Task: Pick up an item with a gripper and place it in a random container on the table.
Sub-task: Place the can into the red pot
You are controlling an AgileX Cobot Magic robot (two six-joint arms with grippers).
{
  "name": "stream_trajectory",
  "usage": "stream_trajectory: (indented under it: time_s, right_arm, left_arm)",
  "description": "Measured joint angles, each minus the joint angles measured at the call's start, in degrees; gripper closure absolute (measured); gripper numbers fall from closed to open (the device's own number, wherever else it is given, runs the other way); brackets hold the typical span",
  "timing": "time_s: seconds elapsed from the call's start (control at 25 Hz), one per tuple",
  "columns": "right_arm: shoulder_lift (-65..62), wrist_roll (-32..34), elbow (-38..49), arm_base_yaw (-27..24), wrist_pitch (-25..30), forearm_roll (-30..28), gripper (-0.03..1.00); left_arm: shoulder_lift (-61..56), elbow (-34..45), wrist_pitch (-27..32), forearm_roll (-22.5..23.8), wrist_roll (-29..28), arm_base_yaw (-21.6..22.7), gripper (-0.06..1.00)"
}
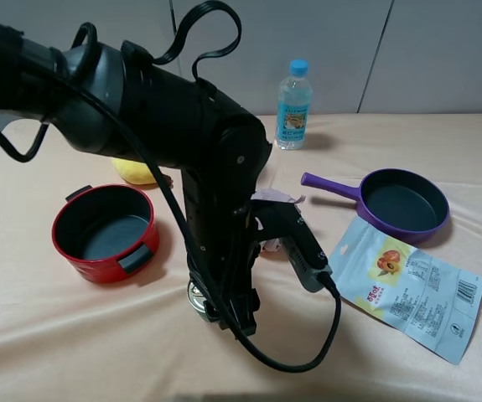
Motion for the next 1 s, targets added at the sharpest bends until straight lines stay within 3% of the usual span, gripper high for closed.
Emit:
stream_trajectory:
  time_s: [1.0]
  right_arm:
    - [0.00,0.00,0.00,0.00,0.00,0.00,0.27]
  left_arm:
    - [0.00,-13.34,16.94,0.97,-0.07,0.00,0.29]
